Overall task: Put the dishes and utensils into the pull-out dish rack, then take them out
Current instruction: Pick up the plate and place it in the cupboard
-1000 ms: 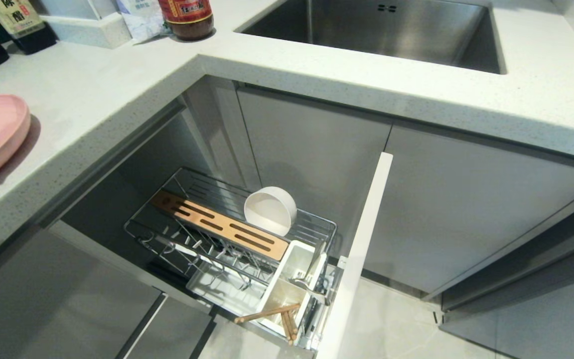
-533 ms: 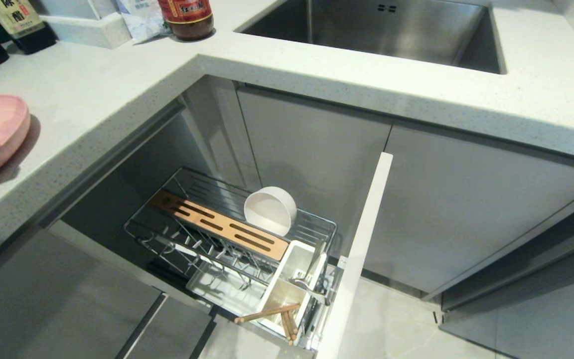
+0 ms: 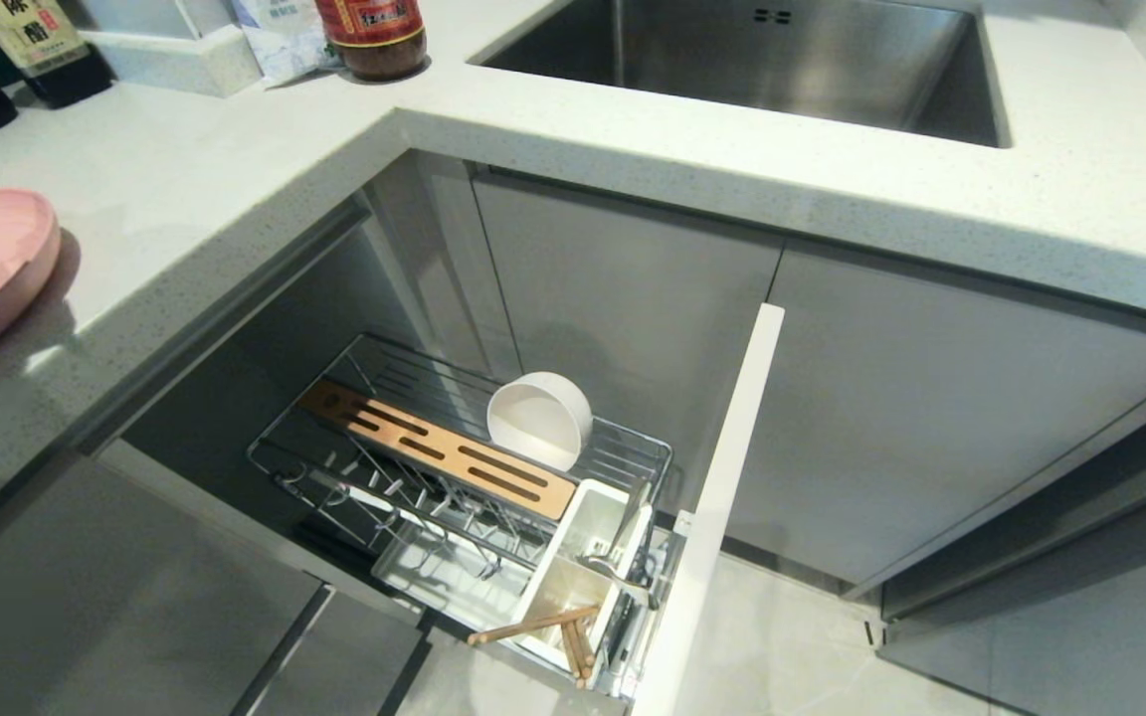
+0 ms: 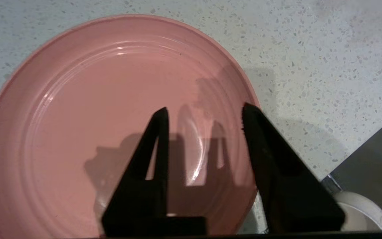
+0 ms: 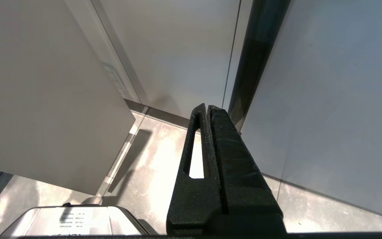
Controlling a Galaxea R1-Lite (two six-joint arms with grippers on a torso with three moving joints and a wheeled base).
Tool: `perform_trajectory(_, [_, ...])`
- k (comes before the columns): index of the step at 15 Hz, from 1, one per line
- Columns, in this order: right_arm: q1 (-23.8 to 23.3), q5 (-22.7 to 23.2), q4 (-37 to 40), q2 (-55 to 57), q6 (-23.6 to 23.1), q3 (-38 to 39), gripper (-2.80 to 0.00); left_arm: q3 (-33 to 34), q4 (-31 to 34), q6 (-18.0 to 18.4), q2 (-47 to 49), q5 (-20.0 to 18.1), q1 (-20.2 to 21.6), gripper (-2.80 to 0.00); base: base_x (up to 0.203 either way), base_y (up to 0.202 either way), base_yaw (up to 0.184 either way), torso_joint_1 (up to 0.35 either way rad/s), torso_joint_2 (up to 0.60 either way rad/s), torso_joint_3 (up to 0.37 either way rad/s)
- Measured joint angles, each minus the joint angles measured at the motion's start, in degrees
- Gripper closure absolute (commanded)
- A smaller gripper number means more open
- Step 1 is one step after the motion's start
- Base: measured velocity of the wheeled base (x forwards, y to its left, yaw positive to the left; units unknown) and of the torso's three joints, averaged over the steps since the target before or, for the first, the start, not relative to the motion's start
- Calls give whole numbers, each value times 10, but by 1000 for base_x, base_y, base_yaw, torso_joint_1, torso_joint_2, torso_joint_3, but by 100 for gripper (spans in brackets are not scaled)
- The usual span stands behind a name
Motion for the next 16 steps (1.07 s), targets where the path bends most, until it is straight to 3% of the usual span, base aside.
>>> perform_trajectory(16, [0, 0, 0, 0, 0, 0, 0, 2, 2, -21, 66, 0, -14, -280, 0, 0, 0, 0, 0, 0])
